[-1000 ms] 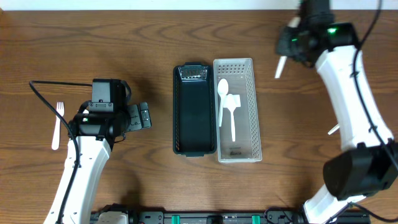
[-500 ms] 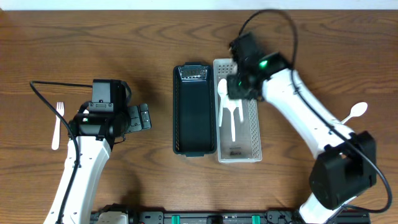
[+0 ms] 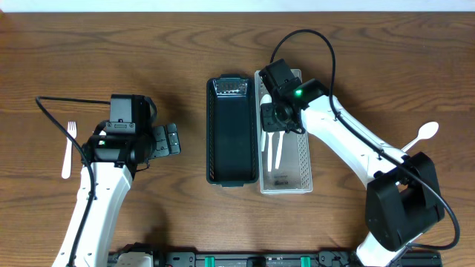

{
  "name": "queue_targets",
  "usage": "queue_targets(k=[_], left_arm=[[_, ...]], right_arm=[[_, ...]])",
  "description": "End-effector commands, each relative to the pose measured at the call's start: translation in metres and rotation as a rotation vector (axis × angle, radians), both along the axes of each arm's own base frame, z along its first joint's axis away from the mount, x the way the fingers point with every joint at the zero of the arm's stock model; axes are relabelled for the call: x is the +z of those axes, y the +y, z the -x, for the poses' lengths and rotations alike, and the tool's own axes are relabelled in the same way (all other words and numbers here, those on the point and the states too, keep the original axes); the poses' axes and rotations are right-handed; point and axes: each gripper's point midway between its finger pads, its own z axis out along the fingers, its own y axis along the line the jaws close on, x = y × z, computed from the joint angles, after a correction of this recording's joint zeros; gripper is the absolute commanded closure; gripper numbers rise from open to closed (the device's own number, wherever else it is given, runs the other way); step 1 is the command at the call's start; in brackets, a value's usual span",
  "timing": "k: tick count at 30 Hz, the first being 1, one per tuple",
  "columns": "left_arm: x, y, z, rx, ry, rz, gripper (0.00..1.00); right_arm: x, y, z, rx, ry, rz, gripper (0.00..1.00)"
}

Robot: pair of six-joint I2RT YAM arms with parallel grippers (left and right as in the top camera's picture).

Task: Pack container
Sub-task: 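Place the held spoon into the white tray and release it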

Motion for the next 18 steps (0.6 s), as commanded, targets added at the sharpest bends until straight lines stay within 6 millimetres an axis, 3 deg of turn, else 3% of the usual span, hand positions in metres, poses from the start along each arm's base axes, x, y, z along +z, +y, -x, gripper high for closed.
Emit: queue_targets(k=[1, 3, 6, 10, 14, 18], left_arm=[[0.004, 0.001, -0.002, 0.014, -0.007, -0.005, 0.02], [0.004, 0.001, -0.002, 0.014, -0.007, -0.005, 0.02], [0.004, 0.001, -0.002, 0.014, -0.007, -0.005, 0.02], [0.004, 0.001, -0.002, 0.014, -0.007, -0.005, 0.02], [0.004, 0.001, -0.002, 0.014, -0.007, -0.005, 0.02], [0.004, 0.001, -0.002, 0.014, -0.008, -0.005, 0.02]], right_arm=[[0.019, -0.003, -0.013, -0.022, -0.076, -0.004, 0.67], [0.045, -0.009, -0.029, -0.053, -0.165, -0.013, 0.66], [0.096, -0.032, -0.057, -0.141, -0.344, -0.002, 0.46], [0.167, -0.082, -0.084, -0.295, -0.570, -0.025, 0.23], [0.202, -0.155, -0.077, -0.494, -0.624, -0.038, 0.16], [0.219, -0.225, -0.047, -0.650, -0.622, 0.011, 0.11]])
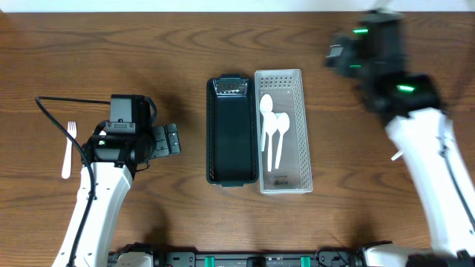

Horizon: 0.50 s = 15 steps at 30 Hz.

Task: Pack container
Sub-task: 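Place the held spoon into the white tray and release it, then move the right gripper to the last white spoon and grasp it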

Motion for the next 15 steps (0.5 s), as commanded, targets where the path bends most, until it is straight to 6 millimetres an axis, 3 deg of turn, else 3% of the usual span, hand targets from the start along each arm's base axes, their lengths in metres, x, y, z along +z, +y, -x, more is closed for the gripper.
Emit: queue_targets(k=[1, 5, 8, 11, 15], left_arm=[[0.004, 0.001, -0.002, 0.014, -0.008, -0.005, 0.02], [0.004, 0.001, -0.002, 0.014, -0.007, -0.005, 0.02], [0.004, 0.001, -0.002, 0.014, -0.007, -0.005, 0.02], [0.004, 0.001, -0.002, 0.014, -0.007, -0.005, 0.02], [0.004, 0.001, -0.002, 0.014, -0.007, -0.005, 0.02]], right_arm=[[0.015, -0.049, 0.025, -0.138, -0.012, 0.007, 0.10], [0.018, -0.083, 0.068, -0.217, -0.005, 0.021, 0.08], [0.005, -0.096, 0.097, -0.268, -0.005, 0.009, 0.07], [-0.028, -0.110, 0.122, -0.354, 0.027, -0.026, 0.01], [-0.076, -0.134, 0.136, -0.467, 0.115, -0.056, 0.02]])
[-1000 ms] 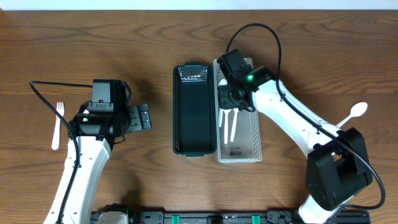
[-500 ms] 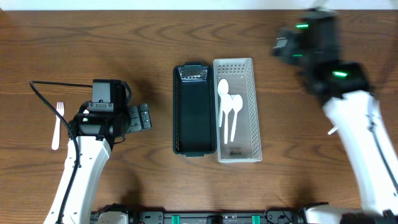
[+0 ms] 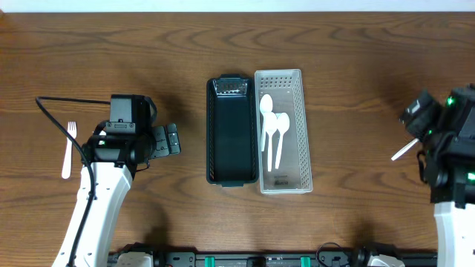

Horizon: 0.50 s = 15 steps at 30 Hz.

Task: Pack container
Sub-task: 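Move the right gripper to the last white spoon and grasp it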

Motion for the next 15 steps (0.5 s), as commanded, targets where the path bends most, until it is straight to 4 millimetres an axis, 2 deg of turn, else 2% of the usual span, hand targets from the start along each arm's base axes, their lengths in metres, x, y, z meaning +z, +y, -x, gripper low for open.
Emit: queue_targets(k=[1, 6, 10, 15], left_arm=[[0.004, 0.001, -0.002, 0.015, -0.007, -0.004, 0.02], [0.004, 0.001, -0.002, 0.015, -0.007, -0.005, 0.02], [0.004, 0.001, -0.002, 0.015, -0.007, -0.004, 0.02], [0.004, 0.001, -0.002, 0.015, -0.007, -0.004, 0.02]], right_arm=[[-0.044, -0.022, 0.008, -0.113, 0.090, -0.054, 0.02], [-0.080, -0.056, -0.001, -0.195, 0.151, -0.143, 0.01], [-0.102, -0.082, -0.013, -0.235, 0.128, -0.219, 0.01], [-0.128, -0.112, -0.020, -0.276, 0.141, -0.233, 0.01]])
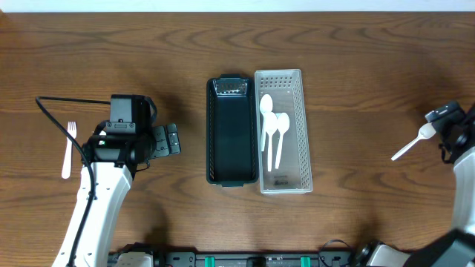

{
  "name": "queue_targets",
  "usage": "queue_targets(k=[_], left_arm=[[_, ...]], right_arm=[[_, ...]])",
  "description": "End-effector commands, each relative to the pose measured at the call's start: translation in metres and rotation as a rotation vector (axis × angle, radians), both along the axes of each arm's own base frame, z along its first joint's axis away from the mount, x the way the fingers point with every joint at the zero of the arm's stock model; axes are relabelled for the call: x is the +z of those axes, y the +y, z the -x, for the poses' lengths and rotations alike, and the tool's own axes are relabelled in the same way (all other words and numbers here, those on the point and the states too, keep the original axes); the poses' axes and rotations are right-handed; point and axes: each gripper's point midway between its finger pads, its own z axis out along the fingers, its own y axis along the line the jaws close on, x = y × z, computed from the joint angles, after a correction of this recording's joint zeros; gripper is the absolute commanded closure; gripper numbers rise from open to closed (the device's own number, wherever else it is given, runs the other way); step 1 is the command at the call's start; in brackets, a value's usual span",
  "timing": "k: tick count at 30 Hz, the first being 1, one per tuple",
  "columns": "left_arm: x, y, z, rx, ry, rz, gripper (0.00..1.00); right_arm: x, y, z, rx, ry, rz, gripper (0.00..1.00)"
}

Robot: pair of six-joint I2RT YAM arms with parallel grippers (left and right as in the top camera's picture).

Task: Pack container
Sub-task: 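Move the right gripper to the last white spoon and grasp it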

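Observation:
A black container [232, 133] lies in the middle of the table. A white perforated basket [291, 167] stands against its right side and holds three white spoons [272, 127]. At the far right a loose white spoon [408, 146] lies on the table. My right gripper [439, 127] is at that spoon's bowl, at the frame's edge, and its jaws are too hidden to read. Far to the left lies a white fork [68, 148]. My left gripper [172, 139] stands open between the fork and the container, holding nothing.
The wooden table [148, 59] carries nothing else. A black cable [67, 100] loops out from the left arm over the table near the fork. The right arm leaves the view at the right edge.
My right arm has shifted further toward the right edge, and its gripper is now at the bowl of the loose spoon. The spoon itself and the left arm have not moved.
My right gripper was down in the white basket among the spoons. Then it was at the back right, with three spoons left lying in the basket. Then it stood at the right edge by the loose spoon, and now it is at that spoon's bowl.

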Motion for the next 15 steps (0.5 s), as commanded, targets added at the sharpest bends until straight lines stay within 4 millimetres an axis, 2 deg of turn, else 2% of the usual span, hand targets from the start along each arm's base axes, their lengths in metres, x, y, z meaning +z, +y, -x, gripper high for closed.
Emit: queue_targets(k=[1, 5, 8, 11, 15], left_arm=[[0.004, 0.001, -0.002, 0.015, -0.008, -0.004, 0.02], [0.004, 0.001, -0.002, 0.014, -0.009, -0.004, 0.02], [0.004, 0.001, -0.002, 0.015, -0.009, -0.004, 0.02], [0.004, 0.001, -0.002, 0.014, -0.009, -0.004, 0.02], [0.005, 0.001, -0.003, 0.014, -0.013, -0.004, 0.02]], right_arm=[[-0.023, -0.009, -0.004, 0.005, 0.020, -0.047, 0.01], [-0.054, -0.014, -0.010, 0.008, 0.062, -0.086, 0.02], [-0.077, -0.011, -0.024, 0.050, 0.055, -0.136, 0.04], [-0.094, -0.007, -0.033, 0.075, 0.045, -0.178, 0.06], [-0.115, -0.004, -0.035, 0.080, 0.070, -0.212, 0.07]])
